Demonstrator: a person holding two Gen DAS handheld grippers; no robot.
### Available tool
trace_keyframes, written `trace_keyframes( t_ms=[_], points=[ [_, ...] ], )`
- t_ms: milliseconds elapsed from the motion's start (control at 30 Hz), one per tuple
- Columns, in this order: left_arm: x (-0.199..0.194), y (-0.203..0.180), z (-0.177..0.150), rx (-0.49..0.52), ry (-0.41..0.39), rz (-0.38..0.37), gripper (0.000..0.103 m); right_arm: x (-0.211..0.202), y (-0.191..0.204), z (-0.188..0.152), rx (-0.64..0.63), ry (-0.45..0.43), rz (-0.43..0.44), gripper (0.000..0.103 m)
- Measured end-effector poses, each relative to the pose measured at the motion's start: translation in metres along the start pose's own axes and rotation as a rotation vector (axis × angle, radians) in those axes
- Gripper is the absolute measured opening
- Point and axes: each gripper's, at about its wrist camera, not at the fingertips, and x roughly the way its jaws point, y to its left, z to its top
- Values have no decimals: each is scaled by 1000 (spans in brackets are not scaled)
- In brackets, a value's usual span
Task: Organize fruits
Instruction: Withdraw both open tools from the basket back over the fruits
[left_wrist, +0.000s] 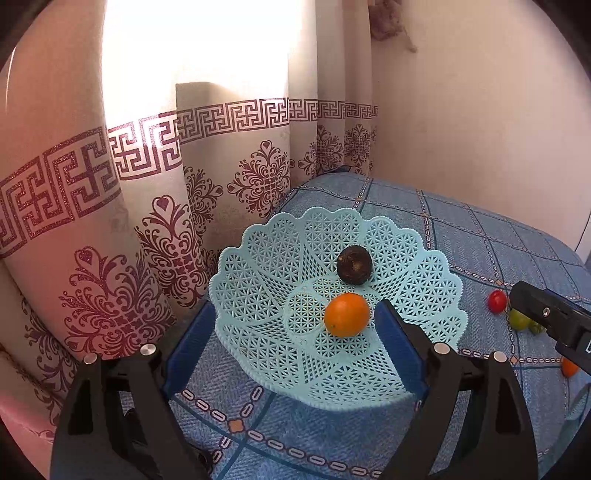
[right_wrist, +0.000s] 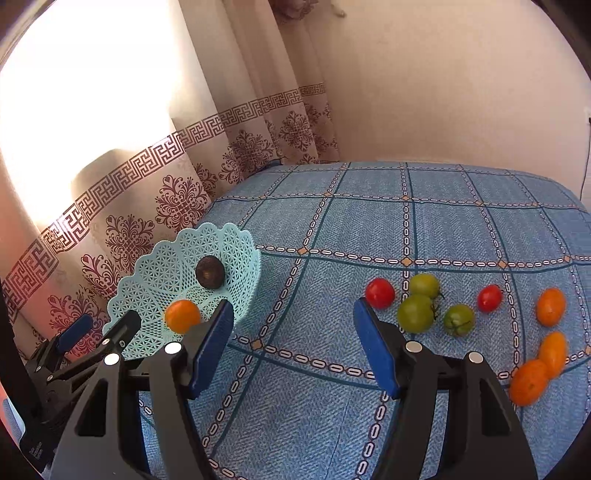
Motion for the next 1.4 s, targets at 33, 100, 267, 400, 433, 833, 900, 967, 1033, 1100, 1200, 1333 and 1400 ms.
trace_keyframes(
  t_ms=[33, 100, 267, 400, 433, 833, 900, 967, 1033, 1100, 1200, 1333, 1400],
  points=[
    [-2, -2, 0, 4, -1, -1, 89, -1, -4, 0, 2, -1, -8, 67],
    [-4, -6, 1, 12, -3, -6, 90, -5, -13, -2, 9, -5, -23, 67],
    [-11, -19, 2, 41, -11, -18, 94, -13, -42, -7, 33, -9, -71, 67],
    [-17, -35, 2, 70, -23, -30, 94, -23, -65, -7, 58, -14, -114, 67],
    [-18, -39, 3, 77, -24, -36, 94, -25, -71, -7, 65, -16, -125, 67],
    [-15, -100, 12, 162, 7, -165, 95, -49, -143, 5, 136, -18, -261, 71],
    [-12, -114, 12, 190, 8, -174, 95, -49, -153, 7, 144, -11, -275, 71],
    [-11, -128, 9, 220, 10, -188, 95, -48, -164, 7, 151, -4, -291, 71],
    [-7, -141, 8, 246, 23, -206, 95, -48, -176, 6, 155, 0, -308, 71],
    [-3, -153, 8, 257, 43, -237, 95, -45, -186, 7, 165, 9, -322, 71],
    [3, -166, 8, 257, 75, -275, 95, -39, -198, 6, 174, 22, -333, 71],
    [11, -185, 3, 279, 109, -299, 93, -28, -210, 4, 192, 40, -340, 71],
    [11, -194, 0, 297, 118, -306, 91, -24, -216, 1, 206, 46, -340, 71]
  ],
)
